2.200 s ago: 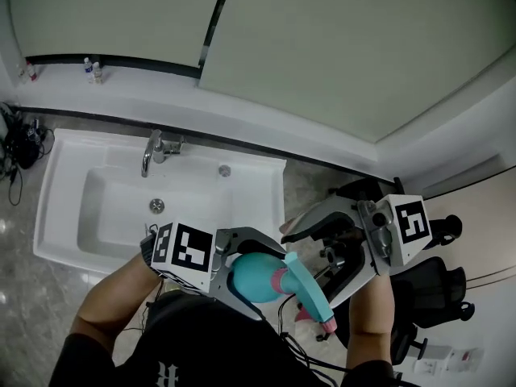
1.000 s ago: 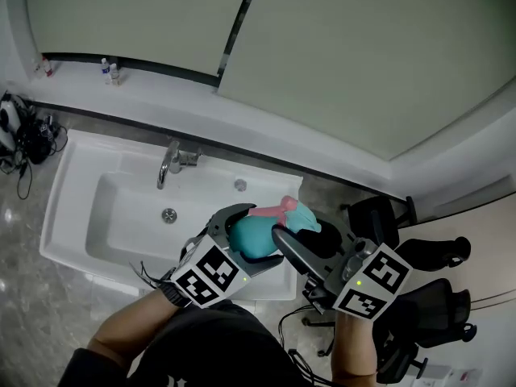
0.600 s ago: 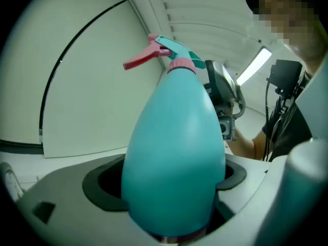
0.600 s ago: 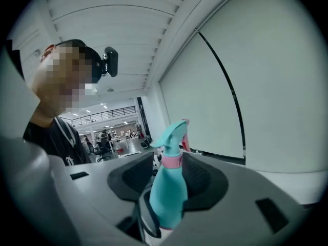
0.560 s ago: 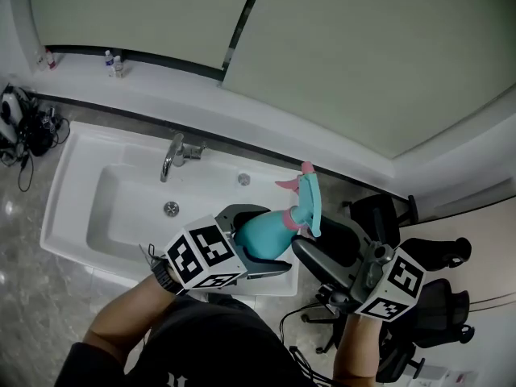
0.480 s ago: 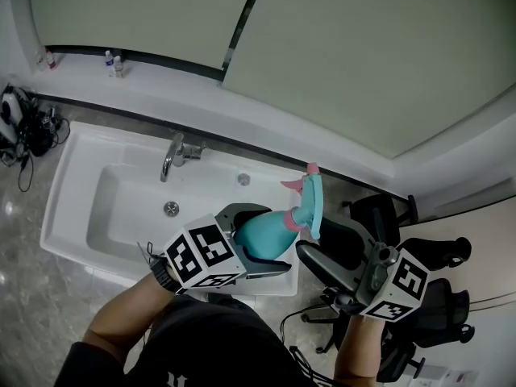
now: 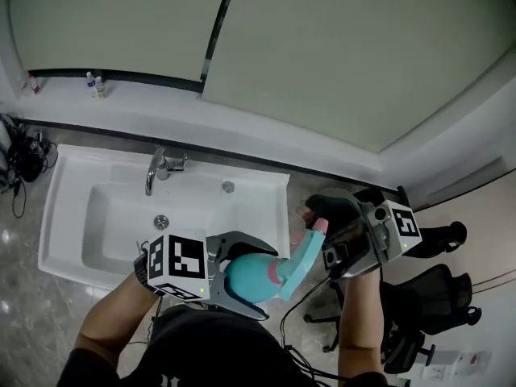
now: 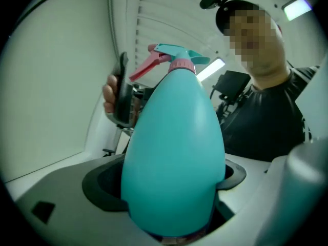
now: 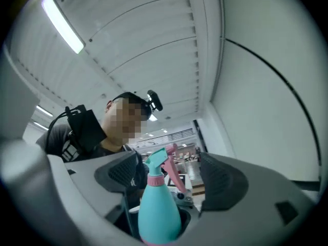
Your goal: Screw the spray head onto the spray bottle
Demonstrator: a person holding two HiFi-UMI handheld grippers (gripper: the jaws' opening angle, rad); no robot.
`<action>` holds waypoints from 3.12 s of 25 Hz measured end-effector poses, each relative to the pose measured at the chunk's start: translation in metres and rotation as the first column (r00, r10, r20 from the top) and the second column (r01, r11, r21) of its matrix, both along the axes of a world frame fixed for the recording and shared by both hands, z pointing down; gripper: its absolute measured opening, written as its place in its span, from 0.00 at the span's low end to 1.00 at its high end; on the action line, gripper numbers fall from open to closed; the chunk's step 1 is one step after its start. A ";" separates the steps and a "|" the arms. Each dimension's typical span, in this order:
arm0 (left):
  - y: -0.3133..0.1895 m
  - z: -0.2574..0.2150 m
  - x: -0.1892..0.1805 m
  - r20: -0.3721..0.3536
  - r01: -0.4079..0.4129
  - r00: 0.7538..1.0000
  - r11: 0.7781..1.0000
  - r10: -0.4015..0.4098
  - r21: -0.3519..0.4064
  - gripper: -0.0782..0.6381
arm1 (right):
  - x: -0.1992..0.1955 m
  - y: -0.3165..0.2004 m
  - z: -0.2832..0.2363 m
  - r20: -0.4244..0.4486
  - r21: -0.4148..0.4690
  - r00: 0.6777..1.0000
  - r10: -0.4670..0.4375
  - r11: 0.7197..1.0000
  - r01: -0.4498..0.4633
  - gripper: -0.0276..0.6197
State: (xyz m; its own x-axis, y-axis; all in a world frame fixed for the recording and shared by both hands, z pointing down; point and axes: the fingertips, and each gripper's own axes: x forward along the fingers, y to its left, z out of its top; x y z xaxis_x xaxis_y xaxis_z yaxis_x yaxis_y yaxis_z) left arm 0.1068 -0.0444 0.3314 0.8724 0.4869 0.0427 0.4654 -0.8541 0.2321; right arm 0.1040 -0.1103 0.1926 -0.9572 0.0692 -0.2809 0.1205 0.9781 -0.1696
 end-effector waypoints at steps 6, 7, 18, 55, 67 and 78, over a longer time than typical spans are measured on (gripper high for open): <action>0.026 -0.005 0.000 -0.020 -0.165 0.986 0.985 0.165 -0.040 0.76 | -0.066 0.043 0.003 -0.141 0.173 0.964 -0.226 0.953 0.249 0.61; 0.025 -0.003 0.000 -0.016 -0.156 0.988 0.987 0.155 -0.046 0.76 | -0.072 0.044 0.004 -0.167 0.182 0.965 -0.203 0.955 0.232 0.60; -0.060 0.030 -0.006 0.073 0.316 0.945 0.948 -0.318 0.044 0.76 | -0.080 -0.021 0.039 -0.410 0.211 0.832 0.374 0.926 -0.313 0.24; -0.145 0.109 0.003 0.207 0.657 0.578 0.601 -0.789 0.455 0.71 | -0.001 -0.102 0.120 -0.456 -0.217 0.416 0.787 0.356 -0.909 0.23; -0.063 0.049 -0.012 0.090 0.193 0.978 0.981 -0.190 -0.024 0.71 | 0.003 -0.018 0.045 -0.073 -0.208 0.933 0.352 0.910 -0.360 0.38; 0.040 0.015 -0.013 -0.036 -0.276 0.961 0.942 0.275 -0.190 0.71 | -0.062 0.038 0.031 -0.034 0.036 0.986 -0.163 0.986 0.164 0.55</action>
